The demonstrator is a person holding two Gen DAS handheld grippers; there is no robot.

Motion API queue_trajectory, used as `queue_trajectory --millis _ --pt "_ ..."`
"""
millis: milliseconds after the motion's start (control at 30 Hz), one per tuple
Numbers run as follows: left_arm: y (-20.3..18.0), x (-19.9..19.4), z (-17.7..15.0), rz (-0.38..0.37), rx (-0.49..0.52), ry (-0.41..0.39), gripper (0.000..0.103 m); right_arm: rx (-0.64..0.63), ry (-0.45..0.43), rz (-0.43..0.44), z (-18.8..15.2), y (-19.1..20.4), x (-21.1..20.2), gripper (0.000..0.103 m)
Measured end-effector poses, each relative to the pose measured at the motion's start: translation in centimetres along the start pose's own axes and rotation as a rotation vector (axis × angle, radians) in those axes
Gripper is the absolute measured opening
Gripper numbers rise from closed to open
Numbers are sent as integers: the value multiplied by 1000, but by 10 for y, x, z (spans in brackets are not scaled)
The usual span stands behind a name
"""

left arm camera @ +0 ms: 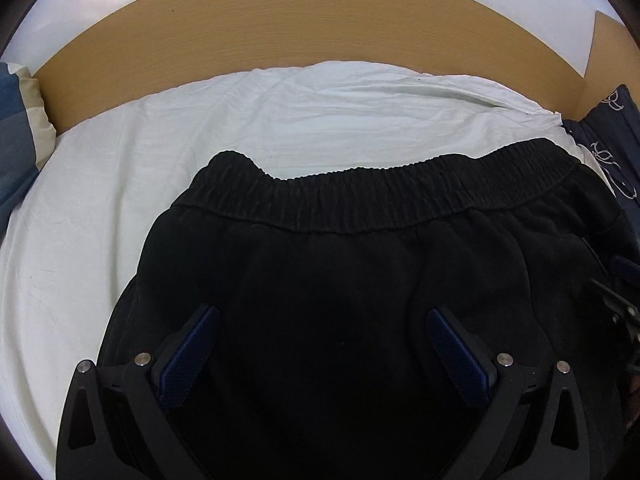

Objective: Fold clothes
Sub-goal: 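Open both grippers and smooth the sweatpants flat on the sheet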

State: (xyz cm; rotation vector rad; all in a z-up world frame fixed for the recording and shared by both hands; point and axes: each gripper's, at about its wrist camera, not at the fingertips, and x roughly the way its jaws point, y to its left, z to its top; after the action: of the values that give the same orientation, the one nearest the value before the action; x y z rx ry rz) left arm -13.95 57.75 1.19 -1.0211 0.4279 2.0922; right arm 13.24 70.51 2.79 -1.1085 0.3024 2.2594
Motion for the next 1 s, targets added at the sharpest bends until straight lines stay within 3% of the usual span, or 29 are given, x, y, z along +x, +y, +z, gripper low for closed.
queue_trajectory --millis 133,267,400,533,633,700,767,833,933,967,1000 --pt "1 0 2 -5 -5 1 103 -16 15 -52 -55 13 -38 103" --pt "6 -2 3 -31 -23 -5 103 115 16 31 -99 0 -71 103" --pt "7 -3 3 -43 -33 -12 103 110 15 24 -102 -11 -65 103" --pt "8 -6 2 -43 -42 -29 103 107 9 11 -93 5 -66 103" --pt "19 -24 -4 -57 -89 -110 98 113 6 13 -91 4 -64 103" --pt "31 -55 -18 -67 -145 -247 95 111 6 10 -88 9 -50 103" --pt "41 -87 -39 -73 -189 -348 99 113 5 11 -89 10 -50 103" --pt "44 -106 -67 -103 -171 -300 101 112 4 9 -90 11 -51 103" --pt "33 -118 -126 -82 -37 -62 101 110 8 7 -90 12 -51 103" --pt "27 -125 -146 -72 9 -2 98 107 10 0 -89 13 -52 103" --pt "19 -140 -168 -51 57 5 98 97 12 -18 -90 16 -55 103"
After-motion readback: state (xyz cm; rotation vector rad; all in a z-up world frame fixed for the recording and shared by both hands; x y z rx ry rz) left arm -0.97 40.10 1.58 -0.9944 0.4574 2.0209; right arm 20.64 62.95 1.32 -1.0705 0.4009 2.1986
